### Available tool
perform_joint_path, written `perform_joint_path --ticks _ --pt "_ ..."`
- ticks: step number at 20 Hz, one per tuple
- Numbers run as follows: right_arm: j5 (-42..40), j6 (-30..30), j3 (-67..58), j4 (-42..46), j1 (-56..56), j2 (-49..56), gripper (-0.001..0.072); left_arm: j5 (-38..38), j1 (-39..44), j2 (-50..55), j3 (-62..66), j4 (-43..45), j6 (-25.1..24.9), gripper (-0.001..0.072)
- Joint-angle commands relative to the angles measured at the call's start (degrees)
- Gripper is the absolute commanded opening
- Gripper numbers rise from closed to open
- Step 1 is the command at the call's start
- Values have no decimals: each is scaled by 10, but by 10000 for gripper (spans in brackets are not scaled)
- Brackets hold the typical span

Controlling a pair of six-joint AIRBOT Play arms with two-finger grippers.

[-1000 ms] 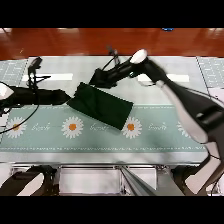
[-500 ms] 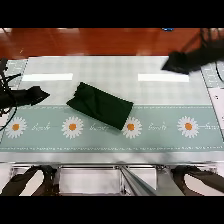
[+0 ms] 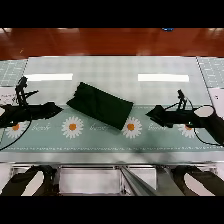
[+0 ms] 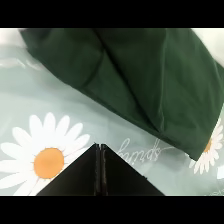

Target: Fold the shirts.

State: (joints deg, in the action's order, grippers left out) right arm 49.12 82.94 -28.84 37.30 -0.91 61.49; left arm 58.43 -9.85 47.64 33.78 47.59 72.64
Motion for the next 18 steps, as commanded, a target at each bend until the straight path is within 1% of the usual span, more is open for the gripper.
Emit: perform_joint_path --ticks 1,3,5,13,14,15,17,18 --pt "11 -116 10 -149 1 85 404 -24 18 -1 -17 -14 0 19" --pt "35 -149 -10 -188 4 134 404 -25 18 -1 -17 -14 0 19" --pt "47 -155 -34 -187 28 175 404 -25 18 -1 -17 -14 0 19" --pt "28 -134 -164 -187 163 287 403 -25 18 -1 -17 -31 0 19" --pt "29 -131 -179 -187 174 296 384 -25 18 -1 -17 -33 0 19" --pt "29 -131 -191 -187 183 301 326 -25 18 -1 -17 -33 0 19" --pt "23 -131 -217 -188 200 301 146 -25 18 -1 -17 -33 0 19" --pt "27 -133 -234 -186 205 301 27 -25 18 -1 -17 -33 0 19"
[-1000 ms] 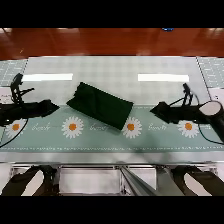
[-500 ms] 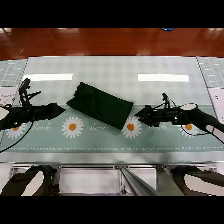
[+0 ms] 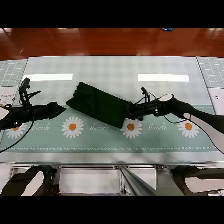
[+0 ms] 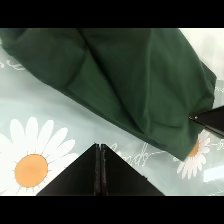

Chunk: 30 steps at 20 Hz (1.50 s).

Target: Fold the shirts.

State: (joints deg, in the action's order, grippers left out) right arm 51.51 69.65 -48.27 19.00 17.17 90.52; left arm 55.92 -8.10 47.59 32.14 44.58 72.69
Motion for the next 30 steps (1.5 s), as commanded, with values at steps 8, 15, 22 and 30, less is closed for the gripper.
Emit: perform_joint_path --ticks 8,15,22,30 --pt "142 186 -423 308 -22 9 23 12 14 0 -2 -3 0 19" --pt "303 236 -653 351 -162 9 23 11 58 0 -3 -3 0 19" --pt "373 267 -669 326 -359 -42 23 13 61 0 -3 -4 7 19" --pt "533 272 -644 467 -519 -111 21 6 61 0 -3 -10 6 19"
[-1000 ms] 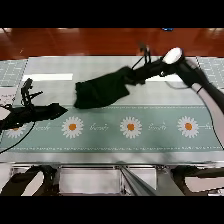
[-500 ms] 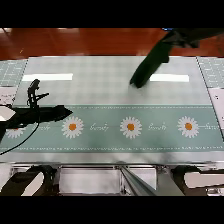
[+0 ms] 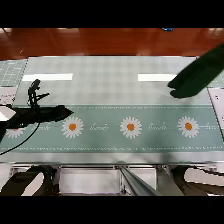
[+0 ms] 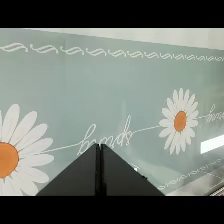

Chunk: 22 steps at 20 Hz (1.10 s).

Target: Fold the shirts.

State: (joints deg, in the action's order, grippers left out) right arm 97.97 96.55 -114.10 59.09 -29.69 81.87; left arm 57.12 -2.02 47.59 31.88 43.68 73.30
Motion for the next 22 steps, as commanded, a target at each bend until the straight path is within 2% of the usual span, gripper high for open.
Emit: perform_joint_path --ticks 1,3,8,11,14,15,16,17,20,22 --pt "79 3 31 70 -68 -36 21 -8 0 0 0 -1 0 19" --pt "84 3 86 98 -102 -74 21 -12 0 0 0 -1 0 19" --pt "84 3 325 267 -203 -215 22 -12 3 -1 0 -2 -21 19" --pt "80 11 494 349 -267 -296 22 -22 30 0 0 -2 -33 19" --pt "48 13 604 402 -293 -357 27 -30 59 0 0 -2 -35 19" --pt "47 19 621 436 -289 -367 109 -30 65 0 0 -2 -42 19" --pt "51 24 631 466 -282 -370 320 -30 69 0 0 -2 -43 19" --pt "47 24 630 476 -273 -370 410 -37 70 0 0 -2 -43 19" --pt "26 23 625 444 -243 -354 405 -99 69 0 3 -2 -47 19" --pt "21 24 593 378 -232 -324 400 -135 59 1 28 -2 -47 19"
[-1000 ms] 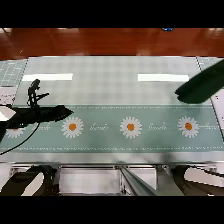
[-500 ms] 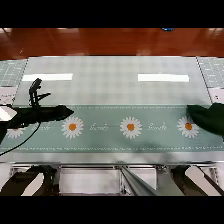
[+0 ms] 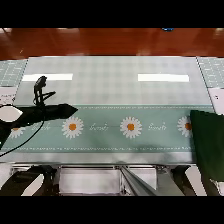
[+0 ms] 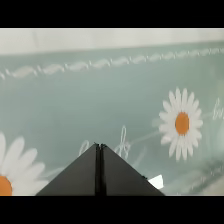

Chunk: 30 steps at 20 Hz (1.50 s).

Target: Fold the shirts.

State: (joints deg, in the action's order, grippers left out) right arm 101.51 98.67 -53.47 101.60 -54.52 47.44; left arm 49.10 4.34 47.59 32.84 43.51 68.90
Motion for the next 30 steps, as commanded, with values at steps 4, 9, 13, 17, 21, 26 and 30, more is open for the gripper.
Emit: perform_joint_path --ticks 4,9,13,17,21,26,30 --pt "-158 -35 -115 -371 118 80 24 -30 -47 21 168 0 2 18" --pt "-349 -76 -163 -327 505 173 24 21 31 111 293 137 113 17" --pt "-286 10 -163 -169 607 289 23 79 24 177 294 198 143 18" --pt "-278 14 -163 -170 607 299 24 115 14 183 294 198 143 19" --pt "-275 14 -163 -170 607 297 23 193 14 183 294 197 143 19" --pt "-275 14 -163 -170 607 297 23 193 14 183 294 197 143 19" --pt "-275 14 -163 -170 607 297 23 193 14 183 294 197 143 19"
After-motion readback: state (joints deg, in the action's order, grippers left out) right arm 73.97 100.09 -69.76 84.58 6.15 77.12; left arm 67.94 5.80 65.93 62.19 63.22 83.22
